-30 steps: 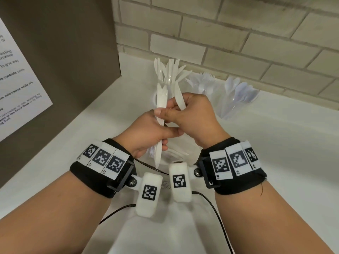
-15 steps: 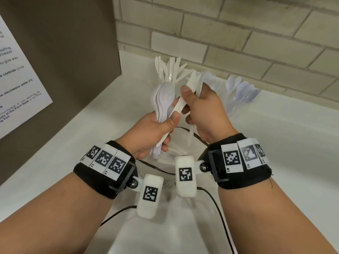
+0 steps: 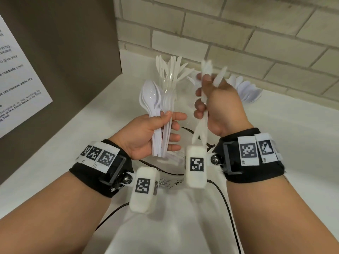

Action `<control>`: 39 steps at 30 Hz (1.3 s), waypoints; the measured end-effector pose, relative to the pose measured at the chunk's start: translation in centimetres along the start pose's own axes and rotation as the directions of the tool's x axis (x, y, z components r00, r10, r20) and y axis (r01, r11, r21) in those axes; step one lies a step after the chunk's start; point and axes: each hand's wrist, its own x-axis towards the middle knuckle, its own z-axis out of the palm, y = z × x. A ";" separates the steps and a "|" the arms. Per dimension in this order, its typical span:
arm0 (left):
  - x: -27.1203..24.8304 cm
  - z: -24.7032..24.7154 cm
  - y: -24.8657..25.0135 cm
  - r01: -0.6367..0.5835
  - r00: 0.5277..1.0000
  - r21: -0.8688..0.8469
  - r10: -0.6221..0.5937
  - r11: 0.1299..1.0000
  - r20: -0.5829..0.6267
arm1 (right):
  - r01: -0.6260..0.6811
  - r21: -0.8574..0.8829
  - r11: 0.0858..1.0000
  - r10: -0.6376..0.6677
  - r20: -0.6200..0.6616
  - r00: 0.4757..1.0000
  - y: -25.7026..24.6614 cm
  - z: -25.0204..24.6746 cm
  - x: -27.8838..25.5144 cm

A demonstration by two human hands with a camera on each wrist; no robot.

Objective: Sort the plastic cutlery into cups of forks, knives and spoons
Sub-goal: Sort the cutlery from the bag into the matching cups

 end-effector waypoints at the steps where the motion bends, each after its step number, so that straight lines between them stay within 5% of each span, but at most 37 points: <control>1: -0.1 0.0 0.0 0.017 1.000 -0.002 -0.017 1.000 0.023 | -0.013 -0.099 0.995 0.016 0.031 0.999 0.3 0.1 -0.2; 7: -0.4 -0.1 -0.1 0.081 0.995 0.034 -0.083 0.996 0.054 | -0.001 -0.272 0.962 0.083 0.293 0.953 1.4 0.7 -1.3; 14: -0.2 0.7 -0.4 -0.006 0.995 0.278 0.034 0.960 -0.098 | 0.085 -0.423 0.902 -0.015 0.166 0.986 2.6 1.5 -0.1; 19: -0.4 0.6 -0.4 0.018 0.992 0.217 0.010 0.976 -0.124 | 0.088 -0.469 0.879 -0.001 0.184 0.983 3.2 1.8 0.7; 24: -0.9 -0.2 1.0 -0.028 0.978 0.041 0.036 0.999 -0.206 | 0.036 -0.294 0.955 -0.014 0.078 0.997 -0.2 1.8 3.3; 27: -1.0 -1.0 2.5 -0.062 0.964 -0.003 0.059 0.998 -0.258 | 0.157 -0.126 0.980 -0.162 -0.027 0.986 -2.7 2.4 6.3; 33: -0.2 -2.5 4.6 -0.086 0.954 -0.060 0.065 0.994 -0.291 | 0.421 -0.065 0.905 -0.426 -0.143 0.893 -2.6 5.4 13.3; 39: 1.0 -3.1 5.1 -0.060 0.969 -0.043 0.048 0.997 -0.243 | 0.302 -0.148 0.942 -0.319 -0.117 0.940 2.5 7.5 19.0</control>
